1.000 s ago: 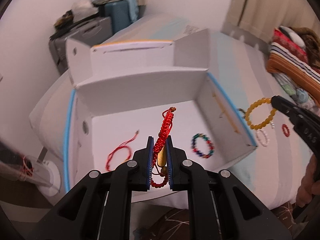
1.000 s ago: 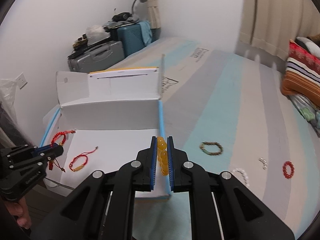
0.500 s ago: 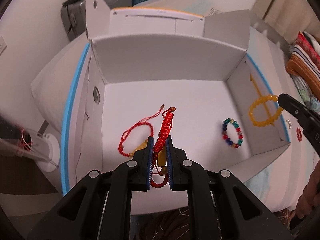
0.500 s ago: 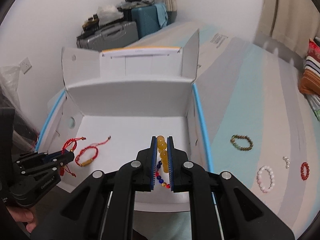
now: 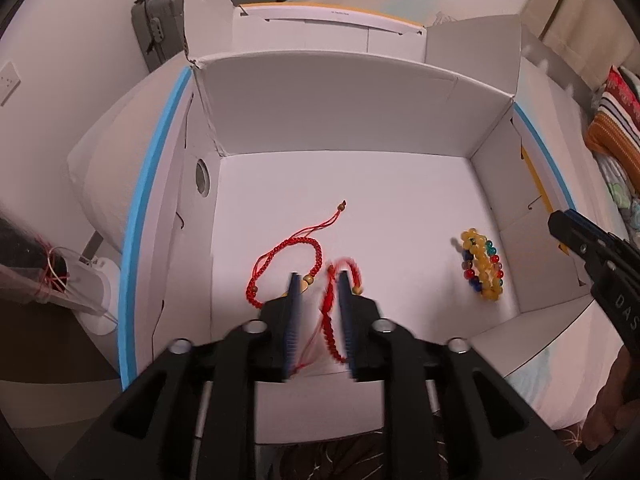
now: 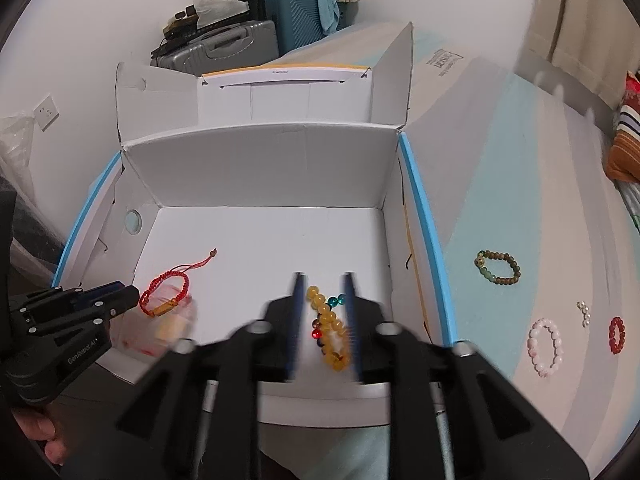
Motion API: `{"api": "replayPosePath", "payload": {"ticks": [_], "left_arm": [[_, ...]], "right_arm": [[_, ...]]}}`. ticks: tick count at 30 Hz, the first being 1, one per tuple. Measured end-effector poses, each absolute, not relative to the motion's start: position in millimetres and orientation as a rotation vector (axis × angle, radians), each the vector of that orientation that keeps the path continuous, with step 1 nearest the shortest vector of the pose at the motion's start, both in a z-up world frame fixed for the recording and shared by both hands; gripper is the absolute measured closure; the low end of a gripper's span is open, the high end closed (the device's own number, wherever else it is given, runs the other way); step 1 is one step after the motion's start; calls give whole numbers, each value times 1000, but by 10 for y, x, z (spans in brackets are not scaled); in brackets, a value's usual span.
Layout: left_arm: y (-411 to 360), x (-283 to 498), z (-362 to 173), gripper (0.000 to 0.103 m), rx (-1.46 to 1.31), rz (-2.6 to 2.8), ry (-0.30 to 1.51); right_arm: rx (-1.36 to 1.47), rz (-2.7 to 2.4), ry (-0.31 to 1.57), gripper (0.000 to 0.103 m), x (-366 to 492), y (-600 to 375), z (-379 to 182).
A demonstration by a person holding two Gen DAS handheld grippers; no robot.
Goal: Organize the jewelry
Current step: 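Open the right tool over the box while the left tool releases the red cord bracelet, then move both open tools back over the remaining bracelets on the bed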
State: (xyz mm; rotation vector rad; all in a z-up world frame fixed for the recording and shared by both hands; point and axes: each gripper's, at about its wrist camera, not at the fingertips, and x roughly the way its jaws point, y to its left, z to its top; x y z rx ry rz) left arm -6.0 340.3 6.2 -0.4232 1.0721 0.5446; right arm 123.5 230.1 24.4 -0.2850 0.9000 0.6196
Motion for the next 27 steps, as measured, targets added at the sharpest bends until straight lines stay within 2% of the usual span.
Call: {"api": "replayPosePath", "payload": {"ticks": [1,2,4,5,6,8,10,12,18,27], "left_arm": [[3397,-64,80,60,-418,550,1064],[3379,-70,113,56,-405,558,1050],[3345,-72,162,41,-383,572,1036],[3328,-71,176,37,-375,576,1030],[3315,-67,184,33,-365,581,1026],[3279,-48,197,31,-349,582,1022],[3250,-44,216,22,-350,581,1015],[3195,-48,253,19,-340,576,996],[3016,6,349,6,-290,576,968],[2577,175,453,6,-255,521,936]], "right_arm": [[-280,616,893,62,1226,2286,260],[-276,616,881,58,1212,2267,281],[-272,618,864,51,1189,2238,324],[-271,614,858,42,1182,2222,340],[-262,608,848,33,1173,2196,363],[-246,599,826,21,1158,2143,414],[-231,591,805,16,1150,2086,466],[-215,579,789,9,1148,2017,514],[-177,572,738,7,1107,1776,639],[-129,519,712,8,1053,1187,724]]}}
